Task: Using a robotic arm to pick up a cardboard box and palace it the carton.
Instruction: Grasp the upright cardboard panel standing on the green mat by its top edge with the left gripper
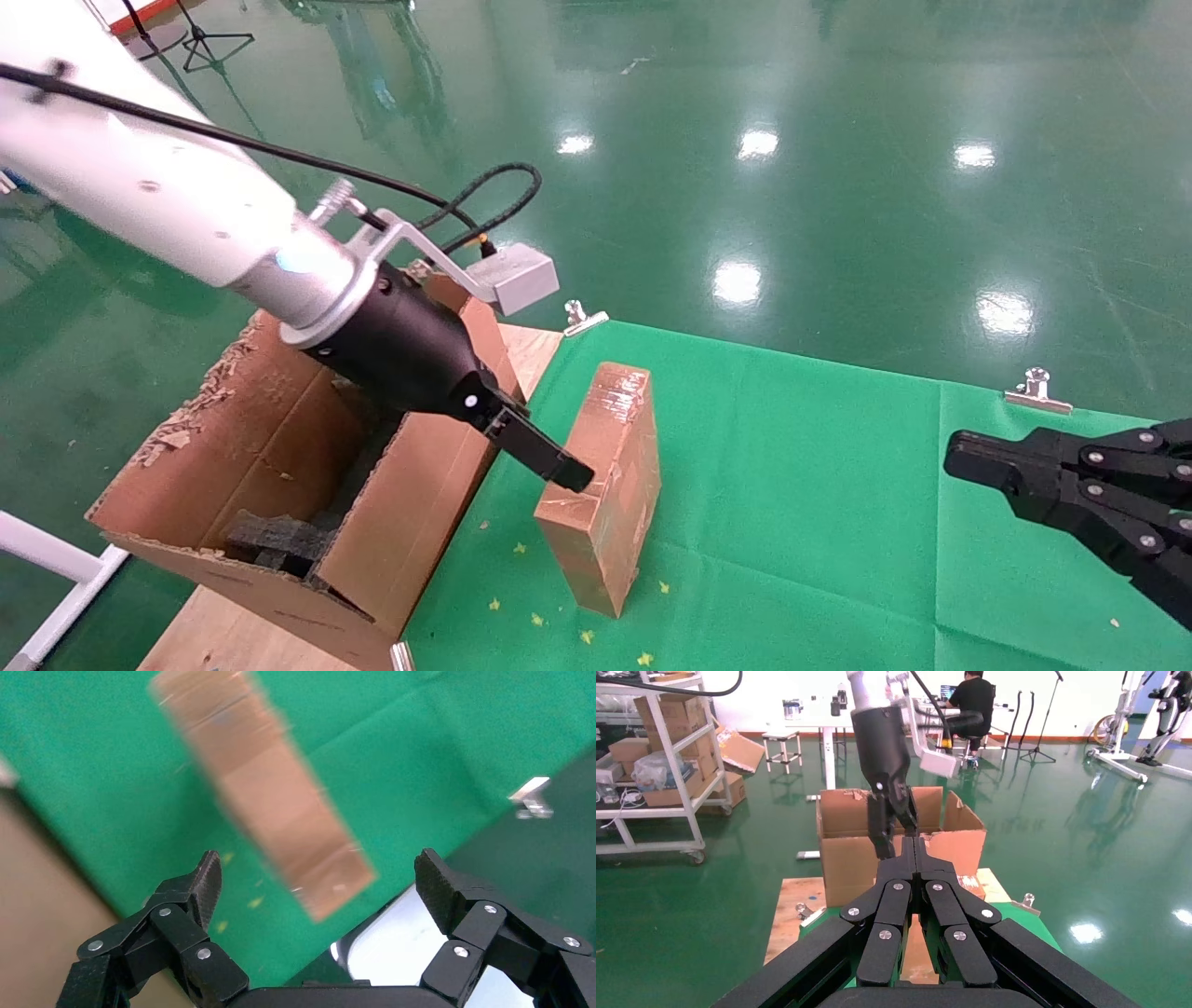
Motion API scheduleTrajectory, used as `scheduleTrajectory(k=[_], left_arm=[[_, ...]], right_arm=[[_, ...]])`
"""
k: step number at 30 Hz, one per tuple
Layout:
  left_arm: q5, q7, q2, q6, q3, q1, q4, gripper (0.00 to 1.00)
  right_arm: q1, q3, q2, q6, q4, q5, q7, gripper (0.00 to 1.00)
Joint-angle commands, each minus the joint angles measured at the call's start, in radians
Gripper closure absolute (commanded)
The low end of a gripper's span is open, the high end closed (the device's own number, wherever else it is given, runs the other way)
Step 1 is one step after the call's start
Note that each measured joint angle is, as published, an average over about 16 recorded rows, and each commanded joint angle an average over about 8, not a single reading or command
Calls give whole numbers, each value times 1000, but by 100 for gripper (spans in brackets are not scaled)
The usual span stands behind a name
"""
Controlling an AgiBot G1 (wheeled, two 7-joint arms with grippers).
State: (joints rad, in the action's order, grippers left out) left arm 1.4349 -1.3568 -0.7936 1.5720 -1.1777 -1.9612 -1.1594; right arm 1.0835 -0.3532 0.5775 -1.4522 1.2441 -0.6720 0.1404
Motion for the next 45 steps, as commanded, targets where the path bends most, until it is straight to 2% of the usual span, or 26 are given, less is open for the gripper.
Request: scheduleTrajectory(k=[1,4,5,12,13,23,31,32,39,40,45], left_arm=[[30,-44,-26,-2,-33,-17,18,0],[46,-82,-63,-9,-58,-26,45,0],[50,-91,-75,-11,-64,-28,54,0],[67,-128,-165,-20,-96,-35,126,0],[70,-130,-178,-20,-101,-36,136,0],[110,-171,-297,-7,-166,-42,225,0],[118,-207,-338,-8,-210,-49,254,2],[118,-210,-341,-9,-214,-50,256,9],[126,-220,-357,-9,-236,-53,261,95],[128,-221,-358,-9,-237,-53,261,100],[129,-221,-357,-8,-237,-54,260,100]], right_arm=[[0,0,0,0,0,0,0,100],[0,0,0,0,0,0,0,100],[0,0,0,0,0,0,0,95],[0,0,0,0,0,0,0,8],[0,0,0,0,0,0,0,0],[0,0,0,0,0,0,0,0],[0,0,0,0,0,0,0,0],[0,0,0,0,0,0,0,0],[0,0,0,0,0,0,0,0],[0,0,0,0,0,0,0,0],[0,0,0,0,0,0,0,0]])
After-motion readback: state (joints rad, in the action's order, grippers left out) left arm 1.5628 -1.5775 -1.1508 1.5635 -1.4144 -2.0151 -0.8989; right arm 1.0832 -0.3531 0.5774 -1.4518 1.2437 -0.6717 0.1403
